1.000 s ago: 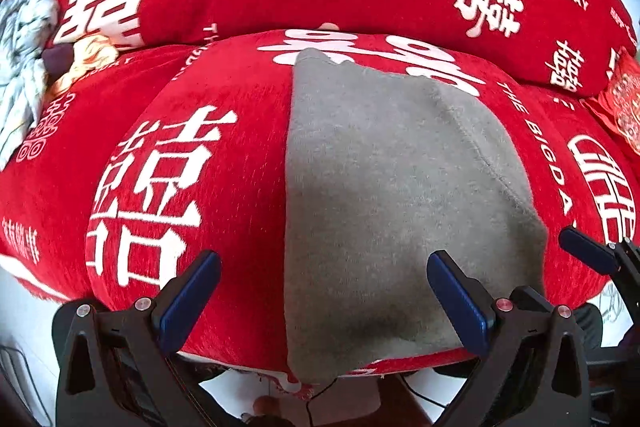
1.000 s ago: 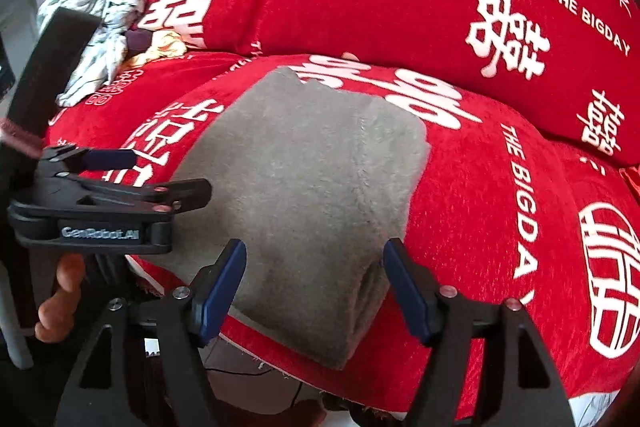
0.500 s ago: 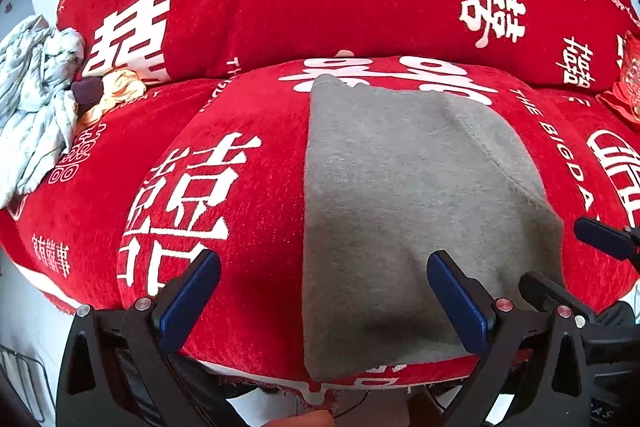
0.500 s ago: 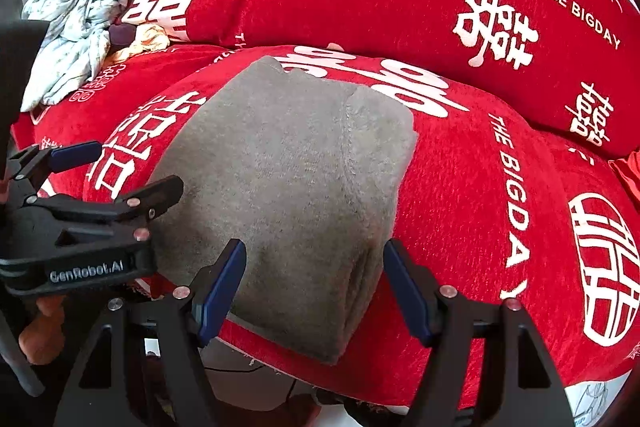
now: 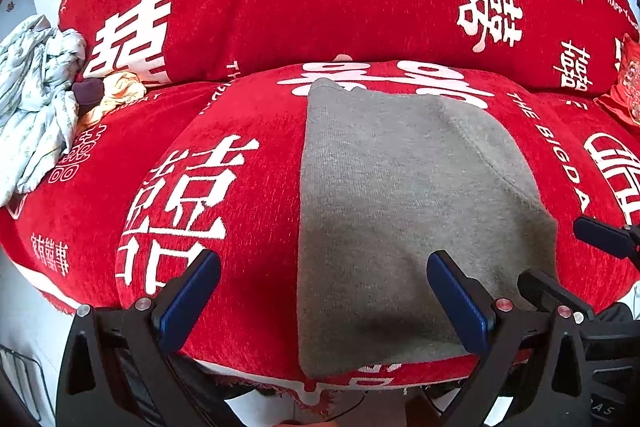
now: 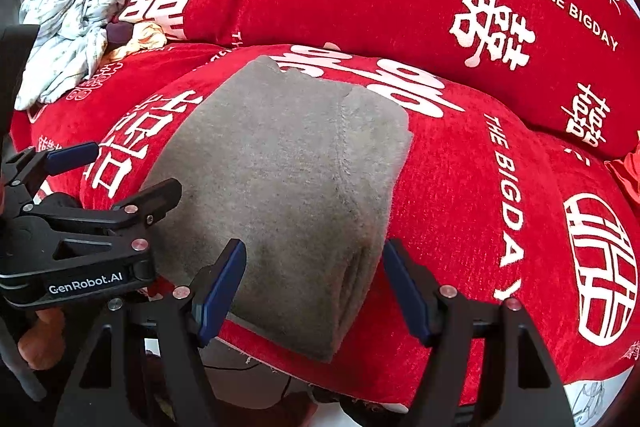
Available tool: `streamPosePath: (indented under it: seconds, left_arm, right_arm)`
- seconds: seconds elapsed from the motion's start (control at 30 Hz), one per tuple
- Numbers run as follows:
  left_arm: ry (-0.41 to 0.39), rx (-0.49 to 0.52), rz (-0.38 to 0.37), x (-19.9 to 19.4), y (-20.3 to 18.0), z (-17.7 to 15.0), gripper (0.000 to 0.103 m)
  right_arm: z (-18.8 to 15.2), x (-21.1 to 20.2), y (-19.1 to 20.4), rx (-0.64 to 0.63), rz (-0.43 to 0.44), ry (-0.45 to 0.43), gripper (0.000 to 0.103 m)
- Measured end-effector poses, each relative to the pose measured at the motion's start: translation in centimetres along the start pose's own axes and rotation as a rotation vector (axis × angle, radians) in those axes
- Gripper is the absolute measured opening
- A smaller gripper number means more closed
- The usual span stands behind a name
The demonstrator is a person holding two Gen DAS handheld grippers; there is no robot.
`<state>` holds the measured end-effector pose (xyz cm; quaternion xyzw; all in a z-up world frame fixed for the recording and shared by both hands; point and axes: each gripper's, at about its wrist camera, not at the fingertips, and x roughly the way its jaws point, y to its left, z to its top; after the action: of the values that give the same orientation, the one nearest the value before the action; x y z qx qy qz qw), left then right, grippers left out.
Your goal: Fold small clothes
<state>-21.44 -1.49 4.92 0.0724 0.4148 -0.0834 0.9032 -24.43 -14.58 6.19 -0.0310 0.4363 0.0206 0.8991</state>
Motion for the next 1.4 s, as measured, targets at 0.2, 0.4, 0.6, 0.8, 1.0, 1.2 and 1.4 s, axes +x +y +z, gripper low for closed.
streamPosePath:
  seconds: [0.2,0.4,0.6,0.8,1.0,1.2,1.4]
  left_arm:
    - [-0.026,-0.001,0.025,-1.0,0.1,-0.6,0.103]
    - [-0.058,0.008,0.039,-2.6,0.2,-1.1,0.103]
    - [-0.088,0.010,0.049,-4.3,0.1,-1.4,0.103]
    - [-0.110,0.004,0.047,-5.4,0.6,-1.7,0.103]
    - [-0.115,0.003,0.048,-5.6,0.5,-1.9,0.103]
    - [-0.111,0.002,0.045,-5.6,0.4,-1.9,0.103]
    - [-0.101,0.001,0.049,-5.3,0.5,-1.9,0.103]
  right_arm:
    - [-0.2,-0.9,0.5,-0.013,-0.011,-0.010,0.074]
    - [-0.5,-2.7,0.6,0.001,-0.013,-0.047,0.074]
    - [-0.6,-4.1,0.8,0.016,-0.022,-0.074,0.074]
    - [-0.7,-5.0,1.3,0.009,-0.017,-0.093,0.074]
    - [-0.9,-5.1,1.7,0.006,-0.014,-0.096,0.074]
    - [-1.0,-5.0,1.5,0.010,-0.010,-0.095,0.074]
    - [-1.1,-5.0,1.3,0.015,-0.008,-0.097,0.074]
